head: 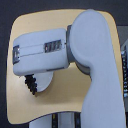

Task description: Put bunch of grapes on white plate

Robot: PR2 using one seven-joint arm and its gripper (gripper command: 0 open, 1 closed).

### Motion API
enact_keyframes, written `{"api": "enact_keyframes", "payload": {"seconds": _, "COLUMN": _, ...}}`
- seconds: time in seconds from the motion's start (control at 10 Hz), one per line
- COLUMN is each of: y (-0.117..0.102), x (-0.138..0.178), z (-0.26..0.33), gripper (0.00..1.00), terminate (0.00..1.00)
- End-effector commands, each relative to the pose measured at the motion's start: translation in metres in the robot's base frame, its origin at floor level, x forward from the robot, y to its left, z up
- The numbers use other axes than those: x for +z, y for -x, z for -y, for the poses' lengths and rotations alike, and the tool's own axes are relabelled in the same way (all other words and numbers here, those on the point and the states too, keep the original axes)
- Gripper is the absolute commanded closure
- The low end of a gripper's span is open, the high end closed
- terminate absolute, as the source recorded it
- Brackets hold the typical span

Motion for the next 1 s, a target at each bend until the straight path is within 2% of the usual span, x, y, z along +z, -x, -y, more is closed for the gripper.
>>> {"api": "enact_keyframes", "payload": {"seconds": 0.0, "y": -0.011, "x": -0.011, "z": 0.031, "gripper": 1.00, "terminate": 0.00}}
{"api": "enact_keyframes", "payload": {"seconds": 0.5, "y": -0.001, "x": -0.021, "z": 0.039, "gripper": 1.00, "terminate": 0.00}}
{"api": "enact_keyframes", "payload": {"seconds": 0.9, "y": -0.005, "x": -0.022, "z": 0.035, "gripper": 1.00, "terminate": 0.00}}
